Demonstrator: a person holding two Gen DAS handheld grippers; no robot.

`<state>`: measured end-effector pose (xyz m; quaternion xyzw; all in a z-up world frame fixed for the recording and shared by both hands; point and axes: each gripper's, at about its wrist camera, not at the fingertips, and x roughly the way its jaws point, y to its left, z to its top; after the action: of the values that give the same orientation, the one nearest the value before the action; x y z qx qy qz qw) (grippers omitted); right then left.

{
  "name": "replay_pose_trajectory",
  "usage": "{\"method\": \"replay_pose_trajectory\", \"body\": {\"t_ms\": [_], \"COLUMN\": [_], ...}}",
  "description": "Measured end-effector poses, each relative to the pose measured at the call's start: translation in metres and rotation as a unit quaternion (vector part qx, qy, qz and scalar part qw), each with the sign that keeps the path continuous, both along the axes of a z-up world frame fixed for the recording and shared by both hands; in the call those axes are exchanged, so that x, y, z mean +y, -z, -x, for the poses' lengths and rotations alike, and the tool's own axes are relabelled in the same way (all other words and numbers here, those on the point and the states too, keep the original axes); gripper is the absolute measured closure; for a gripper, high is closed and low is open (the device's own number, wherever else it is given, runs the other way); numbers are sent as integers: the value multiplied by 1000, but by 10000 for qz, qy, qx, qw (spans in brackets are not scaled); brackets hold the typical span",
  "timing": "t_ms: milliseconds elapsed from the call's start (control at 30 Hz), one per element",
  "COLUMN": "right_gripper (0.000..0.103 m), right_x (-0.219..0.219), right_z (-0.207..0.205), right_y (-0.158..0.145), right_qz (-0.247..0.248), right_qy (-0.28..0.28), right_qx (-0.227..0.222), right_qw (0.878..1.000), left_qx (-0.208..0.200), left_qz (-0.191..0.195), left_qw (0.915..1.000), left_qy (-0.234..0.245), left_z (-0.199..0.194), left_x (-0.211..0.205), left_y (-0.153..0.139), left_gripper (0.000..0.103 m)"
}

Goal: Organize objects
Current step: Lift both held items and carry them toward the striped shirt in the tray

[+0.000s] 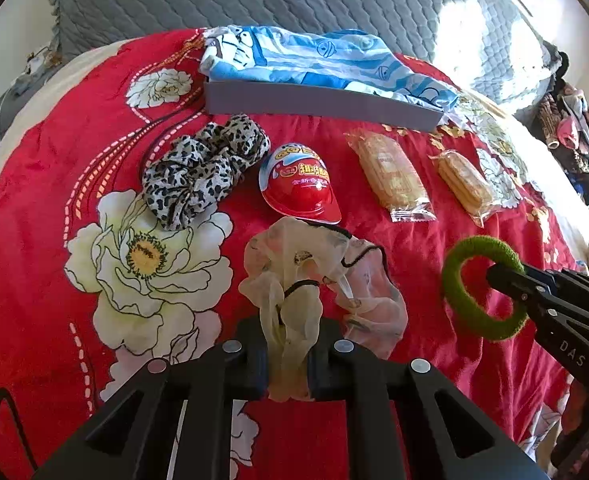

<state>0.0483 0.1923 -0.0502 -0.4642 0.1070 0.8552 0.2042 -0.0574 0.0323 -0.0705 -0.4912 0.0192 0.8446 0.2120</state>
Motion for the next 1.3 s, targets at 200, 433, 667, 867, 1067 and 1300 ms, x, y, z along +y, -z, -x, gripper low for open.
{"method": "replay_pose_trajectory", "body": {"t_ms": [200,433,667,867,1067,1300], "right_gripper": [89,89,89,89,89,89], "right_x": [-3,-8,-17,-25,-30,-33], "right_z": [-2,-6,-10,-13,-17,-19], "right_y": [-5,-14,-27,-45,-64,-85], "right_qz": [23,63,75,-29,-141,-261], "right_qy": [-13,-52,-155,-229,-262,-275], "right_qx": [70,181,302,461,500,620], "right_qw": [10000,9998,9994,9987,9983,9974], "left_qx": [37,80,183,345,471,622], "left_qz": [92,39,66,109,131,137], "left_qw": [9999,9999,9996,9991,9987,9978], "left_qy": [-29,-133,-217,-201,-170,-171], "left_z": [-4,-7,-10,-18,-24,-28], "left_x": [-2,-5,-8,-6,0,2], "left_y": [-3,-14,-30,-50,-70,-94], "left_gripper": [92,92,92,92,92,92]}}
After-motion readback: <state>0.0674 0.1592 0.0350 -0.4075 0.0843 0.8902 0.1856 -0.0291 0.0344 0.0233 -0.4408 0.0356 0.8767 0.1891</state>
